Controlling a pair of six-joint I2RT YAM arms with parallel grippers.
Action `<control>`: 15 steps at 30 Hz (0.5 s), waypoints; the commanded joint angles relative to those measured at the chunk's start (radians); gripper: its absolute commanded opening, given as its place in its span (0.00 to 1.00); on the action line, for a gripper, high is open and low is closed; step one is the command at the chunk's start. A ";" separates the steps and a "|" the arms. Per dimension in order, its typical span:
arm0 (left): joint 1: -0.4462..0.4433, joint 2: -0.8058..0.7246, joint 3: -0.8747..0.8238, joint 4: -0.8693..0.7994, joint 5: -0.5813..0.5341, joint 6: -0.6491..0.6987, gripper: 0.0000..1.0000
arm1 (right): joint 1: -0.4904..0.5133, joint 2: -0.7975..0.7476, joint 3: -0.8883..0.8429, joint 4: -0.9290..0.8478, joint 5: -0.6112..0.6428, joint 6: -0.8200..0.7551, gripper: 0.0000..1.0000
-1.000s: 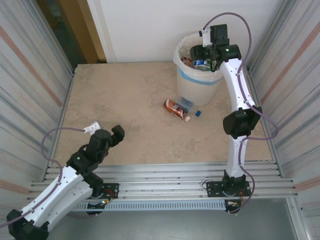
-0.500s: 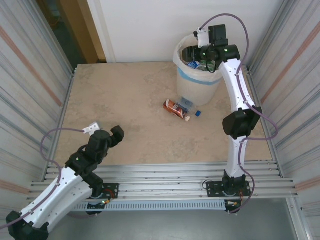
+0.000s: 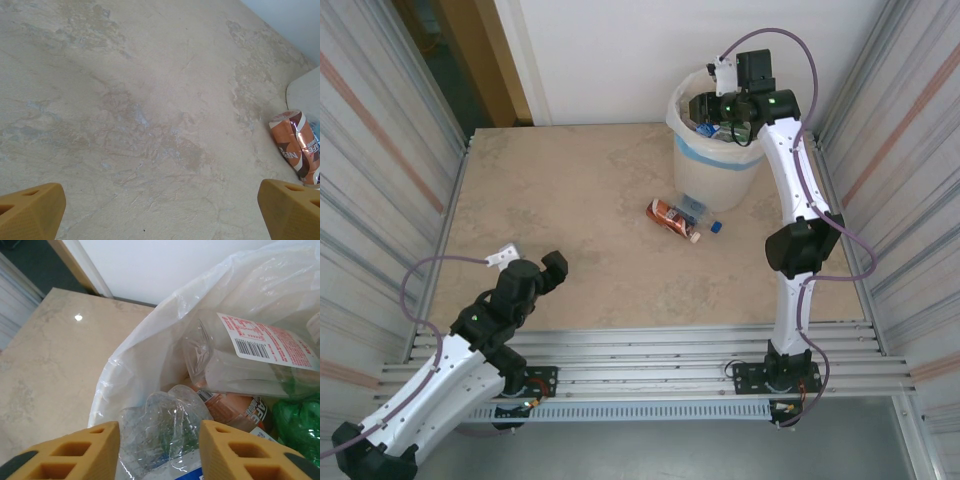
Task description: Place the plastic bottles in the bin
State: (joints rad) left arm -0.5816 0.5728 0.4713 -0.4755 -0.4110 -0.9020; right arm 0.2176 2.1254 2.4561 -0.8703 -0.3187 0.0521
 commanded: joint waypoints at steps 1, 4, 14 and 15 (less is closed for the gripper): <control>0.009 0.000 0.020 0.001 -0.003 0.002 0.99 | 0.017 0.000 0.003 -0.027 0.046 0.007 0.41; 0.008 -0.001 0.023 0.000 0.001 0.005 0.99 | 0.019 0.021 0.003 -0.020 0.063 0.010 0.38; 0.008 -0.013 0.023 -0.013 -0.001 0.004 0.99 | 0.026 0.074 0.046 -0.054 0.116 0.001 0.34; 0.009 -0.014 0.022 -0.014 -0.001 0.004 0.99 | 0.028 0.074 0.049 -0.056 0.123 -0.002 0.34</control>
State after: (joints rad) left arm -0.5816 0.5701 0.4713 -0.4763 -0.4103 -0.9020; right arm 0.2363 2.1906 2.4706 -0.8898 -0.2310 0.0521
